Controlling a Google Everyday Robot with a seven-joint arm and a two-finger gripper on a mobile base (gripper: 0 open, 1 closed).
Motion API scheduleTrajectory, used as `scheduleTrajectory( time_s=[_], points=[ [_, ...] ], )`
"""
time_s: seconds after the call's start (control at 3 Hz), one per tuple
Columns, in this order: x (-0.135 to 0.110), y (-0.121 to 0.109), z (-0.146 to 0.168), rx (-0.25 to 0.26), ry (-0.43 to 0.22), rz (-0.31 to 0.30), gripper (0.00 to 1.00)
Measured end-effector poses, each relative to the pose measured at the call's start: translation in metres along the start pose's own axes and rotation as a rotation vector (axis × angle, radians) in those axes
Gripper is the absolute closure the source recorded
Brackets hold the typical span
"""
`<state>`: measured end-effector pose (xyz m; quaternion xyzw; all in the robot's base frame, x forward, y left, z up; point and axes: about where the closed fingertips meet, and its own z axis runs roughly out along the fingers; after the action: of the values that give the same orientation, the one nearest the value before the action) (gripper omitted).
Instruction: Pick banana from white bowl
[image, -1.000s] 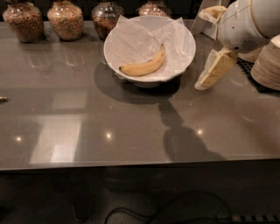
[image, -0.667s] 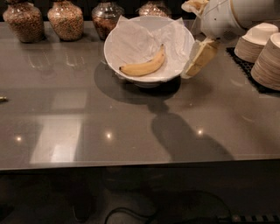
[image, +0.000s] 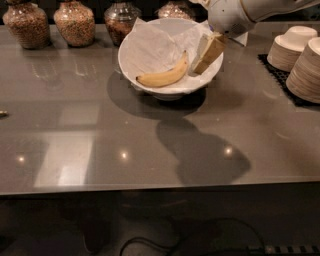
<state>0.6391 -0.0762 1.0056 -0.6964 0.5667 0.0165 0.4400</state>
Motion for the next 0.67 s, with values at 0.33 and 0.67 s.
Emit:
scheduleTrajectory(
  time_s=[0.33, 0.67],
  points=[
    [0.002, -0.004, 0.01, -0.008, 0.04, -0.107, 0.0],
    [0.015, -0.017, 0.034, -0.038, 0.08, -0.241, 0.0]
  ],
)
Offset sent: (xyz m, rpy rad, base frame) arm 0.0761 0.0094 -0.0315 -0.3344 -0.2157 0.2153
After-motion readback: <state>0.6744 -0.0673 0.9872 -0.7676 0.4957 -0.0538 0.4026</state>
